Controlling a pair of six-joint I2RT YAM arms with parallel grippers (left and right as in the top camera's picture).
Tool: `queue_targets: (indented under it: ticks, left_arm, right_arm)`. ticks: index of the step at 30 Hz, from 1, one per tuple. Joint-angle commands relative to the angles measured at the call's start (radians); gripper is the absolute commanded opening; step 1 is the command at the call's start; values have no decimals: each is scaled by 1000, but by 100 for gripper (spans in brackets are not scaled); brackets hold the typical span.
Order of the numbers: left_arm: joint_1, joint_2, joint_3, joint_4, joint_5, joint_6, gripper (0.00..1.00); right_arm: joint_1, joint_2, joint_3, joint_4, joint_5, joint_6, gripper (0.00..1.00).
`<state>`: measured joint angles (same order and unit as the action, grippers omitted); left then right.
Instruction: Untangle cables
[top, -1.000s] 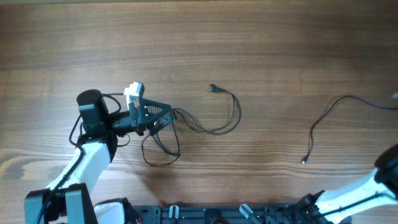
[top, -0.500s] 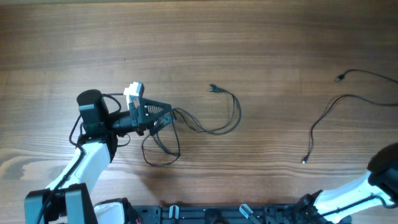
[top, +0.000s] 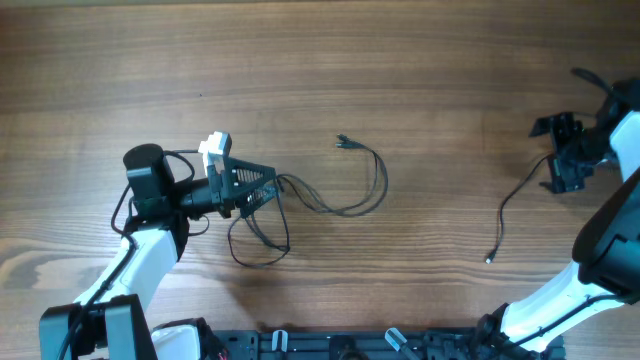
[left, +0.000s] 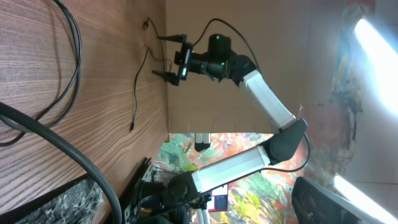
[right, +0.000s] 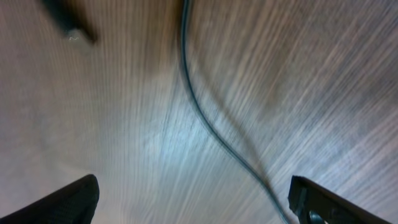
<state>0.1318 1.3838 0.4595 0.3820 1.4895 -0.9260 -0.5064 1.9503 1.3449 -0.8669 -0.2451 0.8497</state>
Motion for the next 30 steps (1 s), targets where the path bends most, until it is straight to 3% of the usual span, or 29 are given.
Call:
queue_targets:
  ticks: [1, 5, 6, 7, 8, 9, 10, 21, 23, 24, 25, 26, 27, 30]
  left_arm:
    - [-5, 7, -5, 2, -2, -2, 100]
    - [-5, 7, -5, 2, -2, -2, 100]
    - [-5, 7, -5, 2, -2, -2, 100]
    - [-5, 7, -5, 2, -2, -2, 100]
    - [-5, 7, -5, 2, -2, -3, 100]
    - [-5, 7, -5, 2, -2, -5, 100]
    - [-5, 7, -5, 2, -2, -5, 100]
    - [-5, 7, -5, 2, -2, -6, 100]
    - [-5, 7, -5, 2, -3, -5, 100]
    - [-5, 7, -5, 2, -3, -5, 100]
    - [-5, 7, -5, 2, -3, -5, 100]
    - [-5, 7, -5, 3, -3, -5, 100]
    - [-5, 7, -5, 2, -3, -5, 100]
    - [-5, 7, -5, 2, -3, -5, 100]
  right_arm:
    - [6, 10, -62, 54, 15, -14, 99]
    - [6, 10, -90, 79, 15, -21, 98]
    - [6, 10, -90, 79, 15, -20, 93]
    - [6, 10, -90, 84, 16, -22, 78]
    - [6, 10, -90, 97, 16, -39, 57]
    - [6, 10, -90, 116, 16, -58, 16]
    - [6, 10, -90, 138, 23, -66, 4]
    - [-9, 9, -23, 196, 50, -96, 5]
    - [-9, 10, -23, 170, 58, -113, 11]
    - [-9, 10, -23, 158, 68, -117, 16]
    - [-9, 10, -24, 137, 69, -117, 42]
    - [-9, 10, -25, 129, 69, -116, 55]
    - [-9, 10, -25, 122, 69, -116, 86]
    - [-9, 10, -34, 115, 72, -117, 95]
